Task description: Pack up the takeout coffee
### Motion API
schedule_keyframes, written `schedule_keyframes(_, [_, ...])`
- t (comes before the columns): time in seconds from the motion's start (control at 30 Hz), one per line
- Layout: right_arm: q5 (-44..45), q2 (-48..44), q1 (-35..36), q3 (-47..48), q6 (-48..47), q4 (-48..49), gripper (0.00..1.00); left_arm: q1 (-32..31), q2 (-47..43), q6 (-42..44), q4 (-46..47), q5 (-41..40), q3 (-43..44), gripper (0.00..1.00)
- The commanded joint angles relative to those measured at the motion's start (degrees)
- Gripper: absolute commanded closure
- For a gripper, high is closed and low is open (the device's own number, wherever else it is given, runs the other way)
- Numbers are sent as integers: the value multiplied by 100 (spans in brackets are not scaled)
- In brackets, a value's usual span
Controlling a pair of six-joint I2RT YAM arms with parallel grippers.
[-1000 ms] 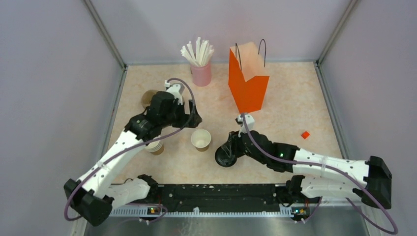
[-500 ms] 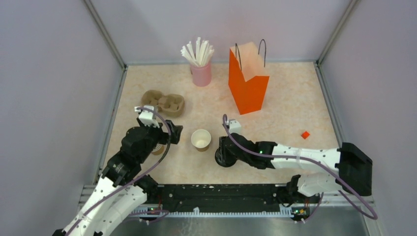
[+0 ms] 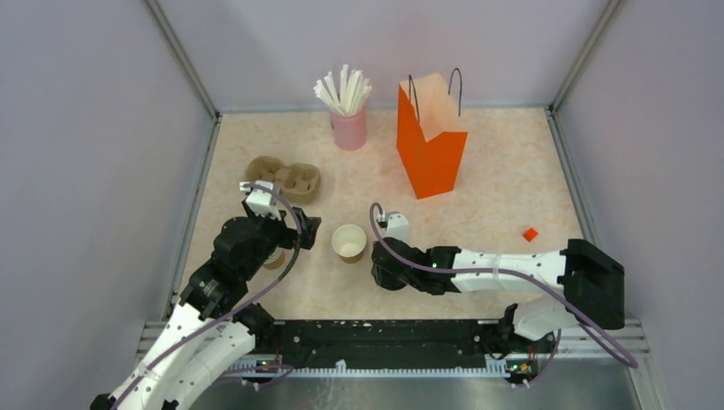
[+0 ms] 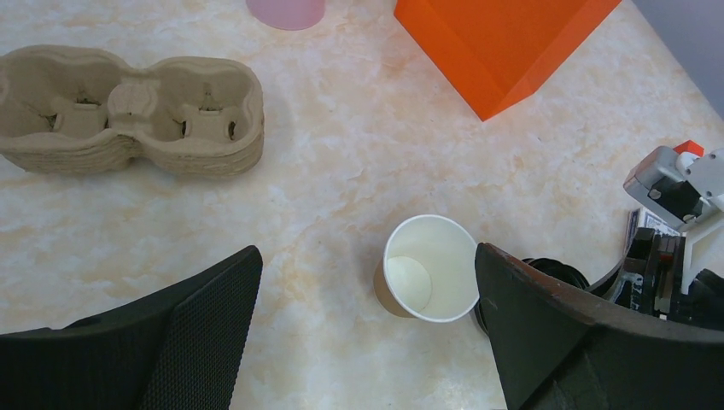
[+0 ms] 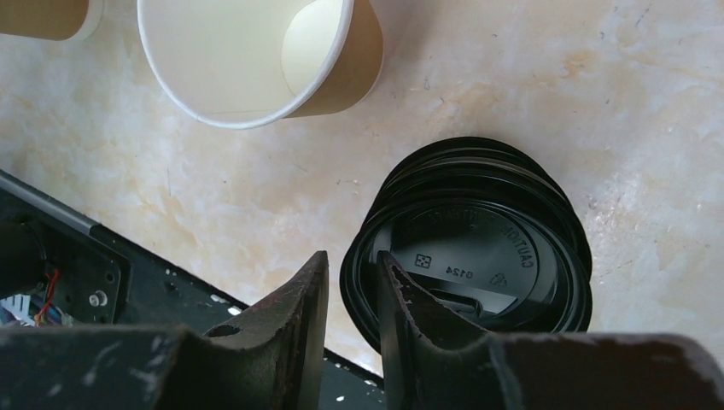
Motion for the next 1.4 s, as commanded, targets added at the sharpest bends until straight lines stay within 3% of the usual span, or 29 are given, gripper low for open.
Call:
schedule_keyframes(0.0, [255,131,135,333,27,-81,74,-16,-80,85,276,62,78,1])
schedule_keyframes(0.53, [874,-130,136,36,-242,-171,100,-18,-59,67,271,17,61,1])
schedule_keyframes(0.9, [1104,-554,-23,-305,-401,-79,100,-17,-3,58,271,-5,62,1])
schedule_keyframes(1.37, [667,-788,-132,-482,-584,456,100,-17,66,67,280,17,64,1])
